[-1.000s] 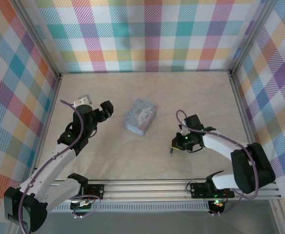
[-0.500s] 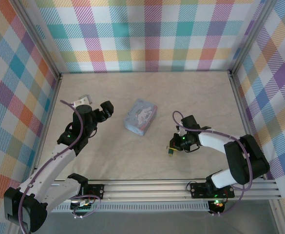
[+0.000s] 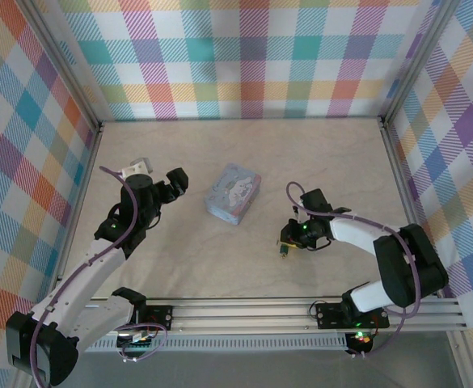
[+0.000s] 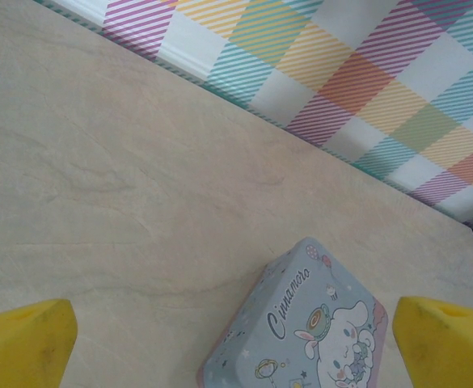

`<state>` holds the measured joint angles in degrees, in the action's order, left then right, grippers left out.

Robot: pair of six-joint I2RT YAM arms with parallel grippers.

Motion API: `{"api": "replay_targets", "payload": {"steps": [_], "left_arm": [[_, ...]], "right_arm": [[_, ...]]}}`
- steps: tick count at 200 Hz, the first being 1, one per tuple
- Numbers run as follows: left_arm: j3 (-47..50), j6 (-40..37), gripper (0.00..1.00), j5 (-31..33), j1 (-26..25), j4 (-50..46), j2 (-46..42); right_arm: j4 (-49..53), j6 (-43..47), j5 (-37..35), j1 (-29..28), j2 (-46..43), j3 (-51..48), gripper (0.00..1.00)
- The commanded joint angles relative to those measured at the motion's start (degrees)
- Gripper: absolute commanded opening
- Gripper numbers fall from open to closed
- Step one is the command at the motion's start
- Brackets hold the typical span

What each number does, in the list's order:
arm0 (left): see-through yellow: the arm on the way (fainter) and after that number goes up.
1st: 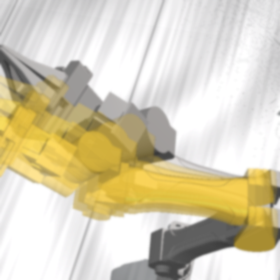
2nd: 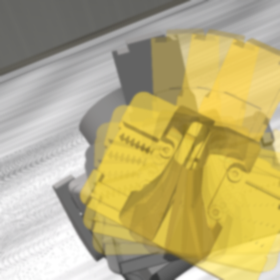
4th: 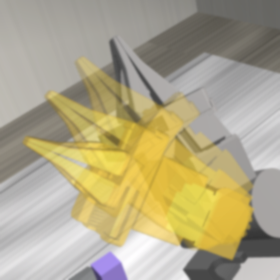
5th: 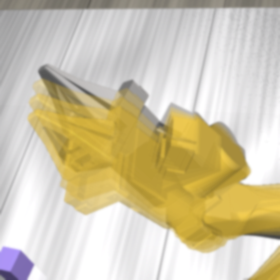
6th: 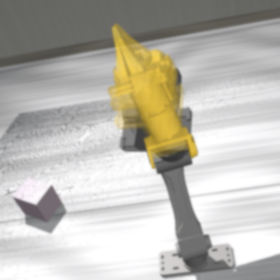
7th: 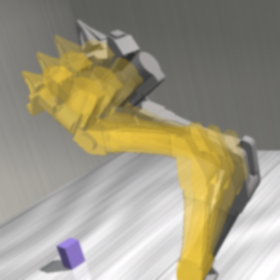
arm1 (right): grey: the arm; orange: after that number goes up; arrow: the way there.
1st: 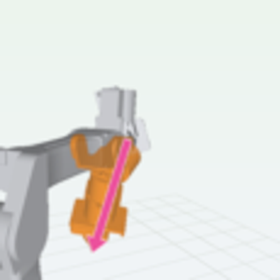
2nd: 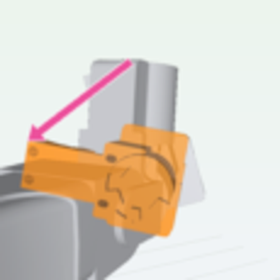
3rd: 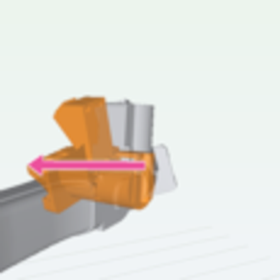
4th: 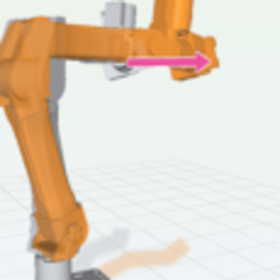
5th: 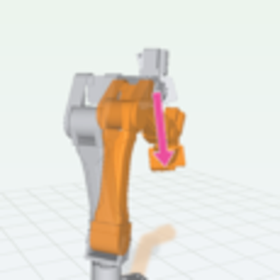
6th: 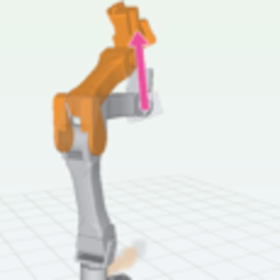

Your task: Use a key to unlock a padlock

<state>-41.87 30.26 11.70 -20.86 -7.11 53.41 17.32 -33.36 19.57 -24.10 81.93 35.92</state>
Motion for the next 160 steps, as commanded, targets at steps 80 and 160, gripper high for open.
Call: {"api": "replay_targets", "payload": {"steps": [80,160], "left_arm": [[-4.05,-5.34,1.00,3.49,0.47,-3.87,-2.09],[-4.64,-6.24,1.00,4.81,0.47,-5.71,-4.02]], "right_arm": [[12.37,8.43,-11.58,-0.16,-13.49,10.46,0.39],[2.07,16.25,-26.93,0.62,-28.03,4.38,0.66]]}}
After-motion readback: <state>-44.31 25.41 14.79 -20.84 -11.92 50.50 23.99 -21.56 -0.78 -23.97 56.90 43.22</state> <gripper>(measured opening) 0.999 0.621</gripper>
